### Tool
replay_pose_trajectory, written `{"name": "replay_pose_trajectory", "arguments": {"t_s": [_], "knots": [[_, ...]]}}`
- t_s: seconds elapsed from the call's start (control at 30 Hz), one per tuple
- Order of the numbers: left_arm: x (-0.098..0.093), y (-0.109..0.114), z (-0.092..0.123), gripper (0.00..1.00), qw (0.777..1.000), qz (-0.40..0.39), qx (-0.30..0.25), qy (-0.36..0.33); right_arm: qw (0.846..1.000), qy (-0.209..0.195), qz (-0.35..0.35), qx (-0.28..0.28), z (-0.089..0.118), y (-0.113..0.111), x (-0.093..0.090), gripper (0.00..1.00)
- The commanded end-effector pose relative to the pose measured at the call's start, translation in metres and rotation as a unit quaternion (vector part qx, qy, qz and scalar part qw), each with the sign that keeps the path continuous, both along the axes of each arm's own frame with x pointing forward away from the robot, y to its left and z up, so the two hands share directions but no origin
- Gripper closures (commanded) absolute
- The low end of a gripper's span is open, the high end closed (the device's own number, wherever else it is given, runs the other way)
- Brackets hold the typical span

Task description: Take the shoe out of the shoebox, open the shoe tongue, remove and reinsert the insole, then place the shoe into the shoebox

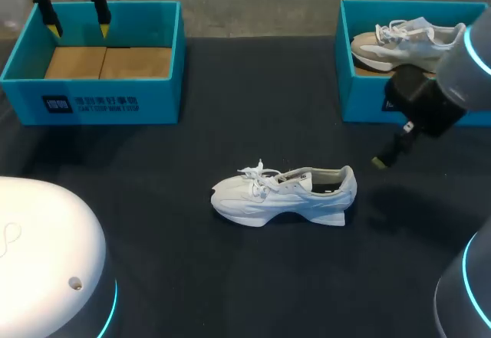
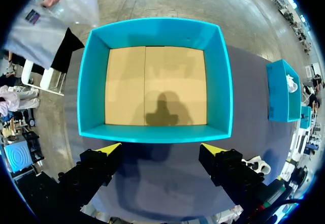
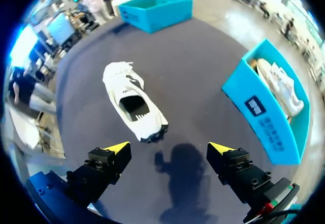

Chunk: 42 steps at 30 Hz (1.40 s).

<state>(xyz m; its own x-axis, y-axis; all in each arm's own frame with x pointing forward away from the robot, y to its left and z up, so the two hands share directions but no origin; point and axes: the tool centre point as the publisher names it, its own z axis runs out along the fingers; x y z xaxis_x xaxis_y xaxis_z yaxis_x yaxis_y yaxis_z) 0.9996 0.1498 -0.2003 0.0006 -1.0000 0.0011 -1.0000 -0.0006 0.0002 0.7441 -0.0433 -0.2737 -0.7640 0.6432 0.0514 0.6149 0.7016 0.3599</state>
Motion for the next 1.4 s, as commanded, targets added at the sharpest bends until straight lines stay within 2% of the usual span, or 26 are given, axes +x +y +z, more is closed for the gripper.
{"name": "replay_pose_trajectory", "arguments": {"t_s": [0.03,0.07,0.53,0.57,0.63,0.67,0.77,0.93,1.23,1.4], "knots": [[0.0,0.0,0.0,0.0,1.0,0.0,0.0,0.0,0.978,-0.143,0.066,0.135,-0.003,-0.023,-0.017,0.0],[0.0,0.0,0.0,0.0,1.0,0.0,0.0,0.0,0.972,-0.147,0.086,0.161,-0.006,-0.027,-0.02,0.0],[0.0,0.0,0.0,0.0,1.0,0.0,0.0,0.0,0.972,-0.146,0.092,0.159,-0.006,-0.025,-0.019,0.0],[0.0,0.0,0.0,0.0,1.0,0.0,0.0,0.0,0.969,-0.165,0.117,0.14,-0.007,-0.017,-0.013,0.0],[0.0,0.0,0.0,0.0,1.0,0.0,0.0,0.0,0.968,-0.173,0.132,0.124,-0.013,-0.014,-0.011,0.0],[0.0,0.0,0.0,0.0,1.0,0.0,0.0,0.0,0.959,-0.192,0.15,0.144,-0.019,-0.012,-0.01,0.0],[0.0,0.0,0.0,0.0,1.0,0.0,0.0,0.0,0.95,-0.201,0.174,0.161,-0.031,-0.013,-0.008,0.0],[0.0,0.0,0.0,0.0,1.0,0.0,0.0,0.0,0.953,-0.172,0.181,0.169,-0.043,-0.015,0.004,0.0],[0.0,0.0,0.0,0.0,1.0,0.0,0.0,0.0,0.922,-0.185,0.213,0.265,-0.071,-0.009,0.014,0.0],[0.0,0.0,0.0,0.0,1.0,0.0,0.0,0.0,0.92,-0.178,0.226,0.266,-0.082,-0.001,0.017,0.0]]}}
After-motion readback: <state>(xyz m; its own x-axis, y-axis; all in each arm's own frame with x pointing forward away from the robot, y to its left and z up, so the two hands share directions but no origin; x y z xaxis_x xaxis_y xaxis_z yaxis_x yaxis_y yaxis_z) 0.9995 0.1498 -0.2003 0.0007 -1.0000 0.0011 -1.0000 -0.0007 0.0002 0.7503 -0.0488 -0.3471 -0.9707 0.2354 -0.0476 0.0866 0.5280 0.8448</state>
